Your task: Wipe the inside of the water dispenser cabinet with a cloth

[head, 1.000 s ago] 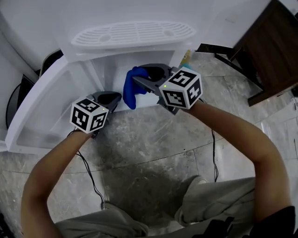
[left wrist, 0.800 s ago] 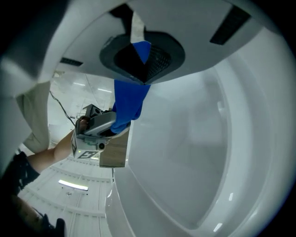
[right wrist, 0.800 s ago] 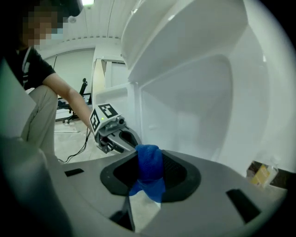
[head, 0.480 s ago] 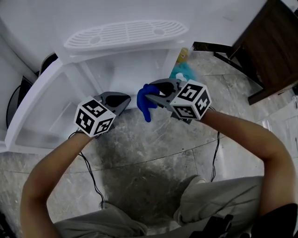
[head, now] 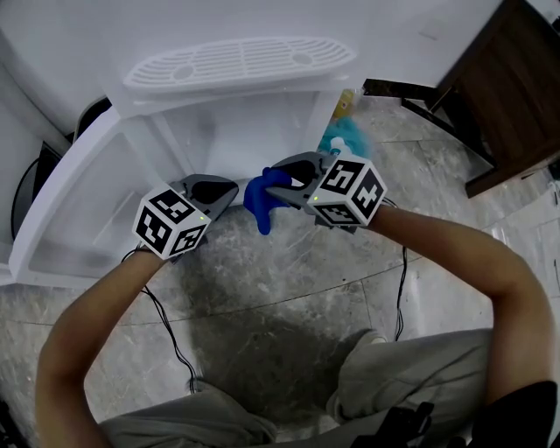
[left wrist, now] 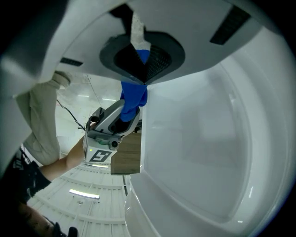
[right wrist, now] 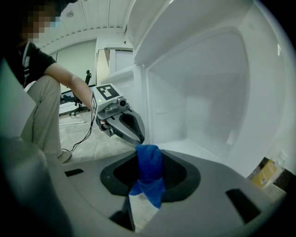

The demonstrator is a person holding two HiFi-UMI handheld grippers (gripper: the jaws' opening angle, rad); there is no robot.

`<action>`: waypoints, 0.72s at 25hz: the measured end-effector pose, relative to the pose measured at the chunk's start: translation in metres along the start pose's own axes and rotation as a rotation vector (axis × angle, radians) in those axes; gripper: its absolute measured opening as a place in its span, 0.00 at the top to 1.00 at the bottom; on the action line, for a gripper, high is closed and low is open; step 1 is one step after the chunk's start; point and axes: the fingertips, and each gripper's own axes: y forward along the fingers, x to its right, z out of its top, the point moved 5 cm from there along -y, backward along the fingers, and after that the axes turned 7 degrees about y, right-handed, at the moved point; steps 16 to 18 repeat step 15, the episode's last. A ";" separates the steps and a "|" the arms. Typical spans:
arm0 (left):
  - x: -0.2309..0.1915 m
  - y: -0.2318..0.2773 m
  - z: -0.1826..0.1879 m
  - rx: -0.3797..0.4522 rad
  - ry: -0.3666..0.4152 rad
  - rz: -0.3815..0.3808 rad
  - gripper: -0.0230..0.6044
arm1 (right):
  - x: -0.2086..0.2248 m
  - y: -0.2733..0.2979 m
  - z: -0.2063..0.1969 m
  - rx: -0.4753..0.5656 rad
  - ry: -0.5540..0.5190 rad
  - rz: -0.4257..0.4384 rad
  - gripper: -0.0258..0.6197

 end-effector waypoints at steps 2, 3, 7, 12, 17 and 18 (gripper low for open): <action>0.000 -0.001 -0.001 -0.002 0.001 0.001 0.95 | 0.000 0.001 -0.002 -0.008 -0.006 0.000 0.81; 0.000 -0.001 -0.001 -0.003 0.002 -0.001 0.95 | 0.000 0.001 -0.003 -0.010 -0.006 0.000 0.81; 0.003 -0.002 0.001 -0.007 0.013 -0.016 0.95 | -0.001 0.001 -0.001 -0.015 -0.022 -0.006 0.81; 0.003 -0.005 0.000 -0.016 0.015 -0.012 0.95 | -0.006 0.002 -0.002 -0.027 -0.038 0.005 0.81; 0.005 -0.005 -0.001 -0.020 0.016 -0.011 0.95 | -0.007 0.000 -0.006 -0.037 -0.038 0.009 0.81; 0.005 -0.005 -0.001 -0.020 0.016 -0.011 0.95 | -0.007 0.000 -0.006 -0.037 -0.038 0.009 0.81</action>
